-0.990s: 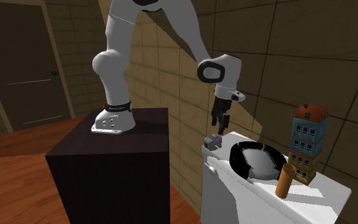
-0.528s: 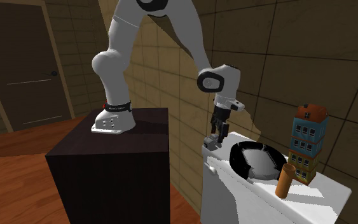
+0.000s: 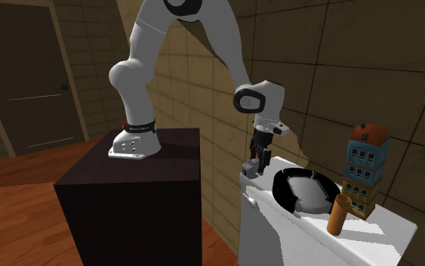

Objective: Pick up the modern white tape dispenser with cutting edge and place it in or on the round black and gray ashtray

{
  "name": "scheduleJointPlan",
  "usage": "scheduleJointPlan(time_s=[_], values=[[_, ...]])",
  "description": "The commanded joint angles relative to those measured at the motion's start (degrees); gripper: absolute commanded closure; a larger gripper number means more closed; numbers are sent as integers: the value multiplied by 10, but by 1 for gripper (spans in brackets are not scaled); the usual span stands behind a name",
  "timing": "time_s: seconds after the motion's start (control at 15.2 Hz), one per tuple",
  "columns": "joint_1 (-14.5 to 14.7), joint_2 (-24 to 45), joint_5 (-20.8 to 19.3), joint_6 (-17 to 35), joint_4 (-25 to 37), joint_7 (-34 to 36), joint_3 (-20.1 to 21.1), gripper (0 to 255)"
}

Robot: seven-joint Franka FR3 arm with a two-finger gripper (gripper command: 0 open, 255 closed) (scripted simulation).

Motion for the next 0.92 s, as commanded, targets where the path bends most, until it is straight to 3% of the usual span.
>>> scheduleJointPlan(time_s=[0.0, 0.07, 0.86], values=[[0, 0, 0, 0, 0, 0, 0, 0], [0, 0, 0, 0, 0, 0, 0, 255], [3, -23, -3, -18, -5, 1, -3, 255]])
